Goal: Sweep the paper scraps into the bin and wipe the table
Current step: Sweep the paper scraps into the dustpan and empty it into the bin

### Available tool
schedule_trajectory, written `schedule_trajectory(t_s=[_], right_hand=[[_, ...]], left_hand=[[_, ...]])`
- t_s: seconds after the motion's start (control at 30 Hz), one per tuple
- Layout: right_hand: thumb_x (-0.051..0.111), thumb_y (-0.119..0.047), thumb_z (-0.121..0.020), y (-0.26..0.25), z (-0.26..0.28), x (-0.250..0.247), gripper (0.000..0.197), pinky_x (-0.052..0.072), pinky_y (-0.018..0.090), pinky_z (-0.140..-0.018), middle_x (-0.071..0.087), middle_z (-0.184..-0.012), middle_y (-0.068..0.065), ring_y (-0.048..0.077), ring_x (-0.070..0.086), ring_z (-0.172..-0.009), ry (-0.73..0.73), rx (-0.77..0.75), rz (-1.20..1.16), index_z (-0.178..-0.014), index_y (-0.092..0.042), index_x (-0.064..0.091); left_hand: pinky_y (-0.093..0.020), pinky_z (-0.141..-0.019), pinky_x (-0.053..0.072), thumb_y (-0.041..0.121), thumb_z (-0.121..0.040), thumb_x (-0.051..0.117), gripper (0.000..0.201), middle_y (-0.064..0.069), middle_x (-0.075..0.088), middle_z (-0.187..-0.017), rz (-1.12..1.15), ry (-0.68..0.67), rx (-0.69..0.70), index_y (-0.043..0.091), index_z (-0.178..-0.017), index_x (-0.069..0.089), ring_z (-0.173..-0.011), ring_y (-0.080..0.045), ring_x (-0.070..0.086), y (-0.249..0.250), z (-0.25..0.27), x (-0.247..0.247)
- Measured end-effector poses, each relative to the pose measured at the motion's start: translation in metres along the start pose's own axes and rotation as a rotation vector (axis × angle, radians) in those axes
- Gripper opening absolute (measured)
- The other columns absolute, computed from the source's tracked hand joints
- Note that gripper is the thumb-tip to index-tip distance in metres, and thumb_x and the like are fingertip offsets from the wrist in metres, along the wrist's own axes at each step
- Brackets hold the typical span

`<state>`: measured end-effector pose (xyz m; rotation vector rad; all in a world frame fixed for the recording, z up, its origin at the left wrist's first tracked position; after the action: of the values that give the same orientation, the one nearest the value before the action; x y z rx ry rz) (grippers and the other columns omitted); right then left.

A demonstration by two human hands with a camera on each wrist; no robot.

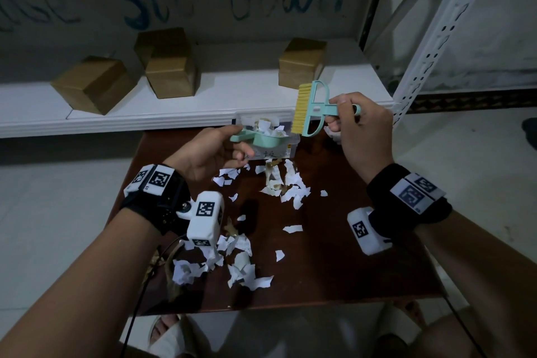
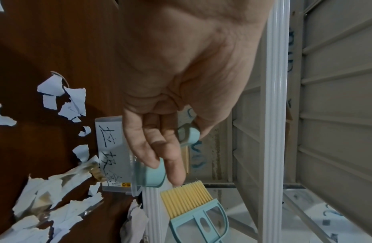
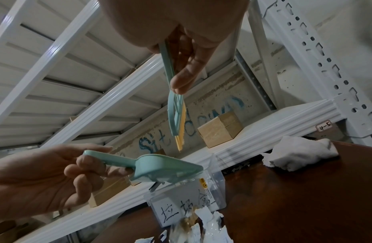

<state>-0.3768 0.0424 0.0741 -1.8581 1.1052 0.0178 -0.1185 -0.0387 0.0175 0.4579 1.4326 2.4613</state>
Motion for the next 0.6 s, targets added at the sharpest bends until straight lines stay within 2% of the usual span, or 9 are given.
schedule_trajectory(t_s=[0.1,0.23,0.4,0.5,0.6], right_hand=[[0.040,-0.042,-0.105,0.000,0.000,-0.001,0.046,0.063,0.038,-0.064,0.077,-0.086,0.000,0.006,0.073,-0.073,0.005,-0.008,0.019,-0.106,-0.012,0.075],[0.040,-0.043,-0.105,0.001,0.000,0.001,0.046,0.063,0.040,-0.064,0.076,-0.083,-0.001,0.007,0.074,-0.072,-0.004,-0.001,0.013,-0.105,-0.012,0.075],[0.040,-0.042,-0.104,0.000,0.000,0.000,0.048,0.063,0.037,-0.063,0.078,-0.088,0.002,0.008,0.074,-0.074,0.000,-0.009,-0.006,-0.106,-0.010,0.075],[0.039,-0.043,-0.104,-0.001,0.001,0.001,0.049,0.063,0.038,-0.064,0.077,-0.087,0.002,0.008,0.073,-0.073,-0.010,-0.012,0.008,-0.106,-0.010,0.075],[0.039,-0.043,-0.104,-0.001,0.001,-0.001,0.048,0.063,0.038,-0.063,0.077,-0.086,0.001,0.008,0.073,-0.073,-0.009,-0.015,0.009,-0.106,-0.010,0.075]], left_hand=[[-0.027,-0.061,0.062,0.026,-0.109,0.043,0.028,-0.013,0.072,-0.071,-0.011,0.015,-0.036,0.003,-0.117,0.057,-0.049,-0.011,0.058,-0.002,0.001,-0.002],[-0.025,-0.057,0.061,0.021,-0.109,0.042,0.033,-0.014,0.072,-0.069,-0.070,0.056,-0.051,-0.005,-0.124,0.055,-0.047,-0.011,0.056,-0.005,0.003,-0.003],[-0.025,-0.056,0.060,0.021,-0.109,0.041,0.028,-0.013,0.071,-0.067,-0.055,0.071,-0.023,-0.001,-0.110,0.058,-0.047,-0.010,0.054,0.004,0.005,-0.003],[-0.023,-0.052,0.058,0.021,-0.109,0.040,0.032,-0.013,0.072,-0.068,-0.137,0.080,-0.054,-0.003,-0.108,0.061,-0.046,-0.010,0.055,0.003,0.010,-0.007],[-0.022,-0.053,0.057,0.020,-0.109,0.040,0.034,-0.012,0.071,-0.068,-0.137,0.068,-0.053,-0.004,-0.111,0.063,-0.047,-0.009,0.053,0.006,0.014,-0.008]])
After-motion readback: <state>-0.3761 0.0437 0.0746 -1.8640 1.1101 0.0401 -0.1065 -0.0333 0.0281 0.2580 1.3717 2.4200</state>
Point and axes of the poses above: each hand's wrist, its own z-axis away from the middle knuckle, its own x-axis out of the palm, y = z × x, the point moved 6 cm from there along -z, towards the middle knuckle
